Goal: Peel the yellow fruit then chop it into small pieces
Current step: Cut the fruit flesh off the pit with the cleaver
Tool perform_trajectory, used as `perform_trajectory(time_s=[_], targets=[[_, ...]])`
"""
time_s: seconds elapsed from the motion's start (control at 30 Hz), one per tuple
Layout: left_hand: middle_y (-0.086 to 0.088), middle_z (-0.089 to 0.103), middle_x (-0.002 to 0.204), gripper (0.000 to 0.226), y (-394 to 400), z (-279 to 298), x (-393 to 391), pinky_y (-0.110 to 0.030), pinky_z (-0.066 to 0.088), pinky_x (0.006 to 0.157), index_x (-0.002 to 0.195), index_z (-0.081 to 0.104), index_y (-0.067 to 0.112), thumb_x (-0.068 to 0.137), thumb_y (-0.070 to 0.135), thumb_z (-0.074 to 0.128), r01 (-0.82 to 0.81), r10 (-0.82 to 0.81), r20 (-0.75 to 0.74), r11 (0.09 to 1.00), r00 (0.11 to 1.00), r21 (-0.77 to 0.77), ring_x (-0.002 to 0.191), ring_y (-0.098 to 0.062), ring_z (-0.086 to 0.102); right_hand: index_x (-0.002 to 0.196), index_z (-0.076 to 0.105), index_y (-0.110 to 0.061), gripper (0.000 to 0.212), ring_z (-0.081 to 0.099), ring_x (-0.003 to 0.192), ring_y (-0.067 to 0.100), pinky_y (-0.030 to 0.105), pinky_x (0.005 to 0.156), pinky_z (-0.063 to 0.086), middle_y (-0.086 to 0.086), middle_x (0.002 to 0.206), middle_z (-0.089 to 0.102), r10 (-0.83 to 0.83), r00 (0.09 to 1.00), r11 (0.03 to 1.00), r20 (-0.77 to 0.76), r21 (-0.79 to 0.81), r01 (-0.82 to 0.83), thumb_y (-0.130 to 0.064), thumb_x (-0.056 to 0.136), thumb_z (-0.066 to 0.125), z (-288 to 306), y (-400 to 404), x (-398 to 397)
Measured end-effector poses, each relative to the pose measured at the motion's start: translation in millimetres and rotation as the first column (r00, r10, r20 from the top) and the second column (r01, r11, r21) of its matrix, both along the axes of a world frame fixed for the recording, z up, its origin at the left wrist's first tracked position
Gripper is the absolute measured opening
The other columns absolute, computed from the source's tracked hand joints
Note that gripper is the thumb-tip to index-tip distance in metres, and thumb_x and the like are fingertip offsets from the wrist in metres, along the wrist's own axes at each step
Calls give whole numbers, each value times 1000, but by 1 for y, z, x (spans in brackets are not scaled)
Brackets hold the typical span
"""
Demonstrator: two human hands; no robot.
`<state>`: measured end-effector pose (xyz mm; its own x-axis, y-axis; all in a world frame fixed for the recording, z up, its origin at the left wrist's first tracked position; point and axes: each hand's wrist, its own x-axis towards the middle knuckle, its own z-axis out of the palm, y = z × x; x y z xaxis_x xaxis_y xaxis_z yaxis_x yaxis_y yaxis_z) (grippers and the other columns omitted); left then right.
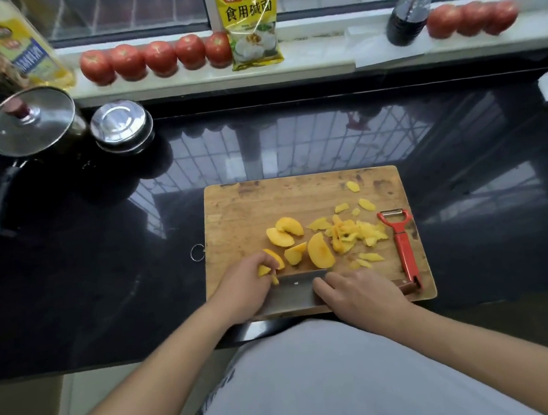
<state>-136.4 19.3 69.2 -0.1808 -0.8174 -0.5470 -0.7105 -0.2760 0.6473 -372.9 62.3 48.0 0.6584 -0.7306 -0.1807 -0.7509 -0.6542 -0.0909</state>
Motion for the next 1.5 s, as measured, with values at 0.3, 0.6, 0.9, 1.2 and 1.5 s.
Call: perform_trajectory(time_s=[0.3,0.6,0.9,1.2,1.5], targets=[[-1,77,103,18,-59,37,47,-29,60,89,103,75,18,98,3,65,-93,100,-209,995,973,41,98,-15,74,118,52,-16,23,64,75,28,40,60,51,4,99,63,-54,999,986,-6,156,55,-27,97,56,11,15,-12],[3,74,103,18,-29,6,-2,-39,57,94,103,71,27,98,12,63,50,-46,-38,992,998,115,101,-21,70,86,62,-14,30,50,41,25,27,37,21,3,64,56,-22,1000,999,-5,26,22,-14,67,85,15,5,8],[-13,68,91,12,-35,14,62,-26,60,69,107,66,6,102,-1,58,-687,728,-412,673,548,274,77,-18,70,107,65,-26,16,62,74,24,31,57,43,-1,87,69,-626,758,769,183,306,561,-16,98,55,29,39,-29],[-11,65,89,18,-4,-2,50,-28,57,71,110,65,4,100,-4,52,-822,878,-428,400,216,405,74,-17,66,105,67,-20,21,61,63,30,38,50,50,1,80,67,-406,909,911,98,116,395,-20,85,62,13,33,-8],[-19,73,106,14,-28,25,39,-33,62,87,110,67,1,99,-2,59,-131,296,-281,865,913,484,102,-29,75,129,66,-11,73,61,56,23,33,39,48,4,91,66,-161,980,987,-115,-13,160,-22,62,91,9,20,15]])
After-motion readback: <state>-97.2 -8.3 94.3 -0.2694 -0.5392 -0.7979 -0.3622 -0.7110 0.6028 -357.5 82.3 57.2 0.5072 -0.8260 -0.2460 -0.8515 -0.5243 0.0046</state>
